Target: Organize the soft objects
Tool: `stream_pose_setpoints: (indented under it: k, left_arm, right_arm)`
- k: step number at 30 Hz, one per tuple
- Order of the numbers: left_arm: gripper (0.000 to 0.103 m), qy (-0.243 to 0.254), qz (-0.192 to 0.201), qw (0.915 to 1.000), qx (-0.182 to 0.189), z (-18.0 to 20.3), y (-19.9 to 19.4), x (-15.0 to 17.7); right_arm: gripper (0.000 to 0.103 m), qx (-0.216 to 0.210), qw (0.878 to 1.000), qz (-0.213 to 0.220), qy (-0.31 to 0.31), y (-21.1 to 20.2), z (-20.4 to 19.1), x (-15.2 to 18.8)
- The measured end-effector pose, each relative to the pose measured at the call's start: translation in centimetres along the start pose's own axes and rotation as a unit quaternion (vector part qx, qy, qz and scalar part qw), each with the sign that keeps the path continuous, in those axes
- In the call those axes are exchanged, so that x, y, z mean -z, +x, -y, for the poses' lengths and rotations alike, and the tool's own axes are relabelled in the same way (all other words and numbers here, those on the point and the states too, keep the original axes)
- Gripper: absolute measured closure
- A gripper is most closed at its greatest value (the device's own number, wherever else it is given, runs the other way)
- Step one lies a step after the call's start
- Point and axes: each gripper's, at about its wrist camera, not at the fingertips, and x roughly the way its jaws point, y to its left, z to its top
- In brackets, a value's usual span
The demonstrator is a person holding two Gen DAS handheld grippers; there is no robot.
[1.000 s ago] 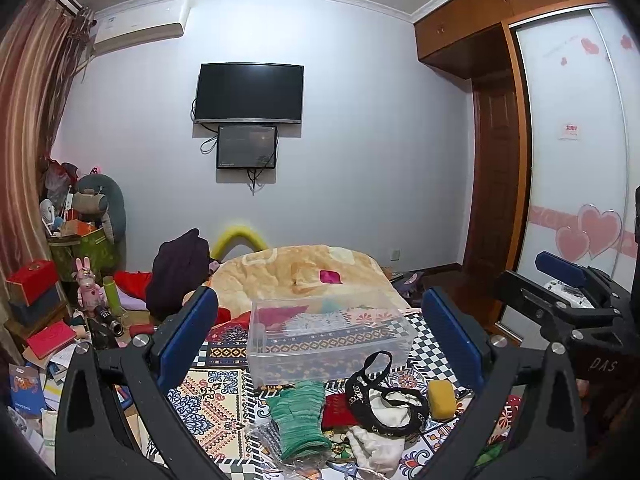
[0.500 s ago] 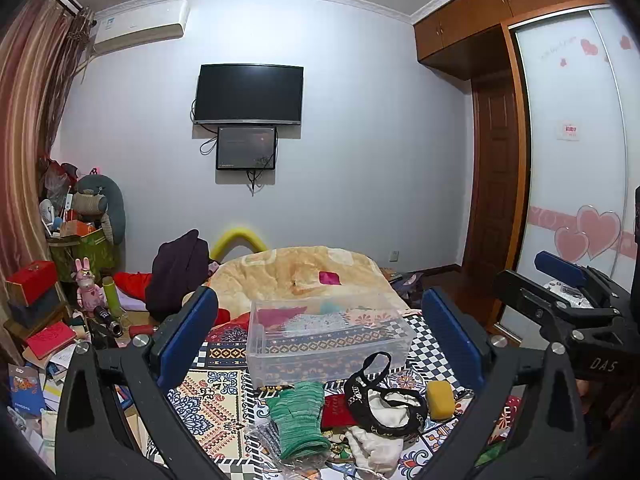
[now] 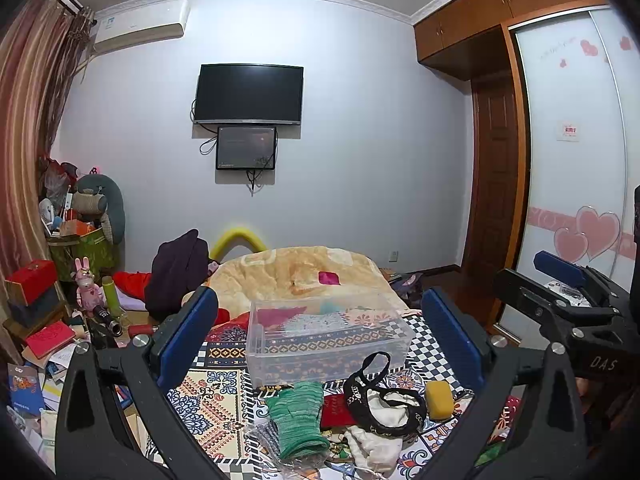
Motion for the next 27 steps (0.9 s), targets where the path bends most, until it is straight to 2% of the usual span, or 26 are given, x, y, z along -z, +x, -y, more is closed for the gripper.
stream_pose_setpoints:
  k: [18, 21, 27]
  left_arm:
    - [0.0, 0.001, -0.006, 1.0, 0.002, 0.1, 0.1, -0.1]
    - [0.0, 0.0, -0.015, 0.9999, 0.003, 0.0, 0.6, 0.4]
    - [0.0, 0.001, -0.073, 0.9972, 0.014, -0.4, 2.9, 3.1]
  right_arm:
    - [0.0, 0.004, 1.0, 0.005, -0.007, 0.1, 0.0, 0.6]
    - [0.0, 0.007, 1.0, -0.001, -0.009, 0.3, 0.1, 1.0]
    - [0.0, 0.02, 0.999, -0.044, -0.007, 1.9, 1.2, 3.1]
